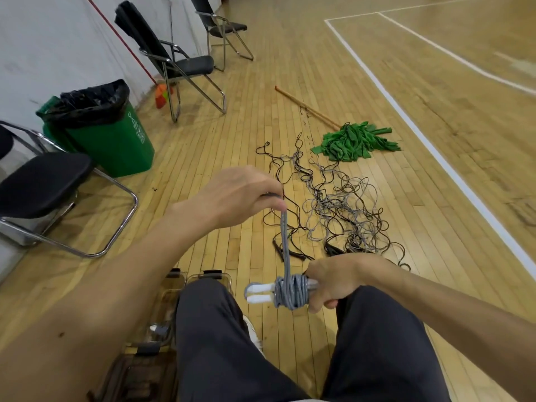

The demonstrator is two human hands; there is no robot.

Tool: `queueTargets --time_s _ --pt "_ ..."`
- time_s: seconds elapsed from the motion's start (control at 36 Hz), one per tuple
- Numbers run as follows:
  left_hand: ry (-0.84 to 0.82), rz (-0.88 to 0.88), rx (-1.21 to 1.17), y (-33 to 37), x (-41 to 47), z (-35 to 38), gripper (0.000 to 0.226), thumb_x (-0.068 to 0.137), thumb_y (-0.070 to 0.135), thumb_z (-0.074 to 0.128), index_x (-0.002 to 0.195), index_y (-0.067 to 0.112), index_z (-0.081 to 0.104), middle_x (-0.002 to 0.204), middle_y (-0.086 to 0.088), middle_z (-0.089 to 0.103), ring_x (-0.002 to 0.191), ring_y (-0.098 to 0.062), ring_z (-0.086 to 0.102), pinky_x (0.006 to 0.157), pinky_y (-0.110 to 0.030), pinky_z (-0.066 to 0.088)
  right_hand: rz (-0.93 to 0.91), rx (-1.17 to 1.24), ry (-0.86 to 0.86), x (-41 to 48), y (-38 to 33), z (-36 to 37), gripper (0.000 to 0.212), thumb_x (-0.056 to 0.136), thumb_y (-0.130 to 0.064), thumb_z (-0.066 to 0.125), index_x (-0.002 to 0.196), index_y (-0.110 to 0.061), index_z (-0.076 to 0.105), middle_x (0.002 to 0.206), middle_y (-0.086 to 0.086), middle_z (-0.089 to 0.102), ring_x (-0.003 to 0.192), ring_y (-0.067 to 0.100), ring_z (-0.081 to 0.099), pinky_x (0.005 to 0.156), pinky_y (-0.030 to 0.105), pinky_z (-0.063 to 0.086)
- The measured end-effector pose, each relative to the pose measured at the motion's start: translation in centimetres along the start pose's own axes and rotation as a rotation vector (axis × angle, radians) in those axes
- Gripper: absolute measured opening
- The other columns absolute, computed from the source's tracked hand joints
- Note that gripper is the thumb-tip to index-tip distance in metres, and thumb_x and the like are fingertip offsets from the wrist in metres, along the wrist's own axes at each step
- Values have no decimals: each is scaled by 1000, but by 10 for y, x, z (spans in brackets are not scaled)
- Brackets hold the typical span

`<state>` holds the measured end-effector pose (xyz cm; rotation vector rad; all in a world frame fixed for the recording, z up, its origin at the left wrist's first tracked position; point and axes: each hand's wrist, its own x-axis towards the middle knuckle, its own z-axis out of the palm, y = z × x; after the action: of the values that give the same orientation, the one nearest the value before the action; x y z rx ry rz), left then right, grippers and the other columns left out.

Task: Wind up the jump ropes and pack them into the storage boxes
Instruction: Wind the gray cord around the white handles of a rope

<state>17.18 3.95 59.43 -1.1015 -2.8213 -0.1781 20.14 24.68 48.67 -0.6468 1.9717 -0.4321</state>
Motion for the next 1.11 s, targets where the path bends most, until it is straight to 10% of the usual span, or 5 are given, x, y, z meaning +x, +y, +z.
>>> queueTargets --time_s 0.36,0.53,0.75,0.86,1.11 --pt "-16 -375 -443 -29 -5 42 24 82 43 77 93 25 67 58 11 55 57 0 52 82 -35 51 -281 23 35 -14 -18 4 23 90 -15 66 72 -6 54 66 9 53 59 22 45 59 30 39" --pt "-14 -429 -673 -37 -13 63 26 85 34 76 94 18 57 48 7 47 45 -7 39 53 -15 35 -376 81 124 -24 -19 -4 26 91 -11 68 79 9 56 66 10 54 56 21 47 55 25 39" --pt "-30 -480 -745 -36 -22 91 15 88 20 74 81 16 61 49 10 57 44 -1 47 48 -16 38 -517 219 261 -32 -20 -21 23 89 -14 71 72 -18 56 65 4 57 55 17 52 52 29 44" --pt "-23 -657 -790 -45 -40 125 40 77 26 87 104 9 63 83 -3 71 73 -21 70 63 -34 57 -482 359 345 -37 -8 -30 24 78 -32 72 71 -17 55 66 4 55 54 14 49 48 20 39" --pt "-58 -619 -875 20 -44 137 22 98 39 61 78 29 63 54 12 58 50 -2 45 52 -18 38 -416 583 525 -23 9 -36 24 93 -8 69 78 3 54 60 5 46 50 14 35 47 23 28"
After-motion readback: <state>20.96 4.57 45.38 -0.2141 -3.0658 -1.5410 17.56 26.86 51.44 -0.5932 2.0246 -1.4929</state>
